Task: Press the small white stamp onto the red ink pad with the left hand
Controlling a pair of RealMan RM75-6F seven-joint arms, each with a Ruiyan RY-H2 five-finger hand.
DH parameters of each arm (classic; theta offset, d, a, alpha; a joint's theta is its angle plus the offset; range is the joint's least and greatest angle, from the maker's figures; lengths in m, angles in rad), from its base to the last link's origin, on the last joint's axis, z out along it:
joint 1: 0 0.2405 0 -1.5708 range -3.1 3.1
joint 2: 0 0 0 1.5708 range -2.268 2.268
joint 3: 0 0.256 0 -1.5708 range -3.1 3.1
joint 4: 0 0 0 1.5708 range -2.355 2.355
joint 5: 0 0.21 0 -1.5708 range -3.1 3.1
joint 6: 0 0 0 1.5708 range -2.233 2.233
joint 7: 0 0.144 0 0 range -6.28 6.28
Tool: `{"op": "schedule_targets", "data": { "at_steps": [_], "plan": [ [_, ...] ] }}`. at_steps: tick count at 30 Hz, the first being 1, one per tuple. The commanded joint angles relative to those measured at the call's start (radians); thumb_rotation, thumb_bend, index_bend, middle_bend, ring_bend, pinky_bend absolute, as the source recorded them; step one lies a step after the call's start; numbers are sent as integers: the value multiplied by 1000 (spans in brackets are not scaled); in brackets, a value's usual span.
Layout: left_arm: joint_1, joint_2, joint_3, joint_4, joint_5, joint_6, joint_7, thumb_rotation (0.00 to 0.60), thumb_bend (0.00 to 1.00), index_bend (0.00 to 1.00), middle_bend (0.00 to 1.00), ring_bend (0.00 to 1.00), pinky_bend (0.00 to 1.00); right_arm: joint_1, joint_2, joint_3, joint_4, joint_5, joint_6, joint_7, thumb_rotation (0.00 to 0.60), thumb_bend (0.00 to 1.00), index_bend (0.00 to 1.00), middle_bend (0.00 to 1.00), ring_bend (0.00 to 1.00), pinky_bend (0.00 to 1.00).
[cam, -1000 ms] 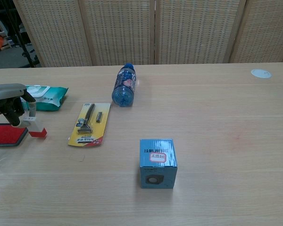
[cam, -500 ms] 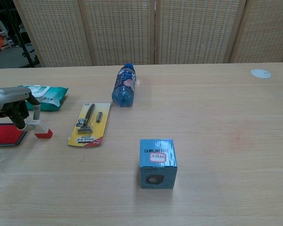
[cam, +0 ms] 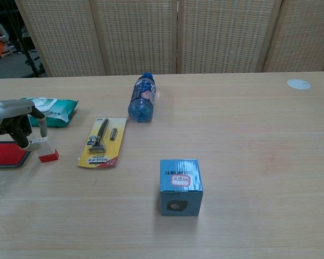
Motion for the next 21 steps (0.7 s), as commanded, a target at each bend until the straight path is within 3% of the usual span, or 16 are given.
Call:
{"op": "schedule_targets", "data": {
  "at_steps": [1,6,8,9,11,12,13,14,16,17,21],
  "plan": [
    [3,17,-2,-20,9,-1,-4,600,271,386,976,945,871,-1,0,0,-1,1,1,-1,600,0,0,0,0,0],
    [14,76,-1,-95,52,5,-18,600,220,302,967,935,869,-2,1,1,-2,1,2,-1,600,0,0,0,0,0],
    [20,109,1,-137,68,5,-23,600,176,242,927,884,860,-2,1,0,-2,0,3,-1,600,0,0,0,0,0],
    [26,142,2,-178,88,9,-31,600,149,174,843,803,823,-2,1,0,-2,-1,3,-1,600,0,0,0,0,0],
    [92,261,0,-318,232,75,-117,600,114,52,503,519,647,-5,1,-1,-3,-6,11,-3,600,0,0,0,0,0],
    [124,296,9,-347,303,100,-158,600,98,7,257,299,494,-5,1,-1,-3,-7,12,-4,600,0,0,0,0,0],
    [161,320,19,-359,388,135,-208,600,81,0,83,123,352,-6,1,-1,-4,-8,13,-5,600,0,0,0,0,0],
    [190,332,23,-358,451,173,-248,600,70,0,19,49,271,-6,0,-1,-4,-9,14,-6,600,0,0,0,0,0],
    [263,344,37,-342,576,265,-353,600,46,0,0,0,93,-7,0,-1,-6,-11,18,-10,600,0,0,0,0,0],
    [290,346,43,-331,612,298,-393,600,43,0,0,0,52,-8,0,-1,-7,-11,20,-12,600,0,0,0,0,0],
    [374,339,64,-273,689,384,-501,600,41,0,0,0,0,-10,-3,0,-8,-9,24,-17,600,0,0,0,0,0]
  ]
}}
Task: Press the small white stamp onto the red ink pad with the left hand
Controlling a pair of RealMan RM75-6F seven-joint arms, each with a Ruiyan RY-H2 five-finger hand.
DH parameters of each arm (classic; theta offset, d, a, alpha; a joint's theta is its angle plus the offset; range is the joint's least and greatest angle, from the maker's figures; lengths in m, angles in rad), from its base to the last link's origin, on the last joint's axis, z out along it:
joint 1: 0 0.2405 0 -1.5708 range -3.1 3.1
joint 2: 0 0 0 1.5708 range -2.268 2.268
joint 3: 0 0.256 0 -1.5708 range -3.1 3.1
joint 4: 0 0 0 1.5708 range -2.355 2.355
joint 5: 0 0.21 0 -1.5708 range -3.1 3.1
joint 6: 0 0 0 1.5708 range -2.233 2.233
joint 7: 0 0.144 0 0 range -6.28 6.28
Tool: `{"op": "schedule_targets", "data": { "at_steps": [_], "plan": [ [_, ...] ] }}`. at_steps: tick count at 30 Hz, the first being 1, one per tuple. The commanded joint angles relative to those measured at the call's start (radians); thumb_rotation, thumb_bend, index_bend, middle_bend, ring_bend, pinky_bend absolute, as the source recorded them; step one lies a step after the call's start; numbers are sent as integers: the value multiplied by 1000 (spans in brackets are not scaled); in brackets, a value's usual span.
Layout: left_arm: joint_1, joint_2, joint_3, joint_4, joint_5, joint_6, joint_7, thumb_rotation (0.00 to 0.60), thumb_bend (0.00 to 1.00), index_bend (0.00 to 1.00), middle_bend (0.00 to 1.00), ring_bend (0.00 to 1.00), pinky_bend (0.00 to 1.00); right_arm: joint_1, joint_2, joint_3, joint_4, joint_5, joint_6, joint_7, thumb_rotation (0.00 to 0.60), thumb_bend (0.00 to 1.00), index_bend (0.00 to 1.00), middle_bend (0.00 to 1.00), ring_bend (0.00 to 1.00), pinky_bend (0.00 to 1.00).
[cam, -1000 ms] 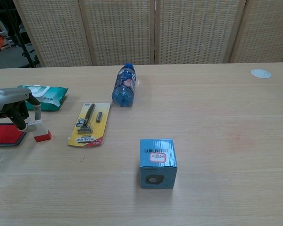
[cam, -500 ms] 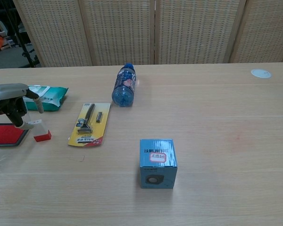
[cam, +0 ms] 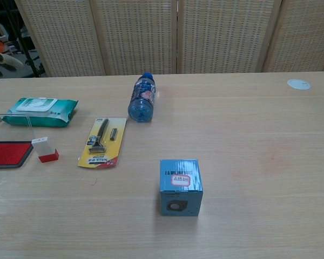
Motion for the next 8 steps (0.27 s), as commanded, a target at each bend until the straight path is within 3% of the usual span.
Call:
{"op": "schedule_targets", "data": {
  "at_steps": [1,8],
  "plan": [
    [168,49,42,32,160,166,-195,600,41,0,0,0,0,-1,-2,1,1,4,-1,-2,600,0,0,0,0,0],
    [260,40,52,96,150,199,-273,600,44,0,0,0,0,0,-7,6,5,12,-2,-3,600,0,0,0,0,0]
  ]
}}
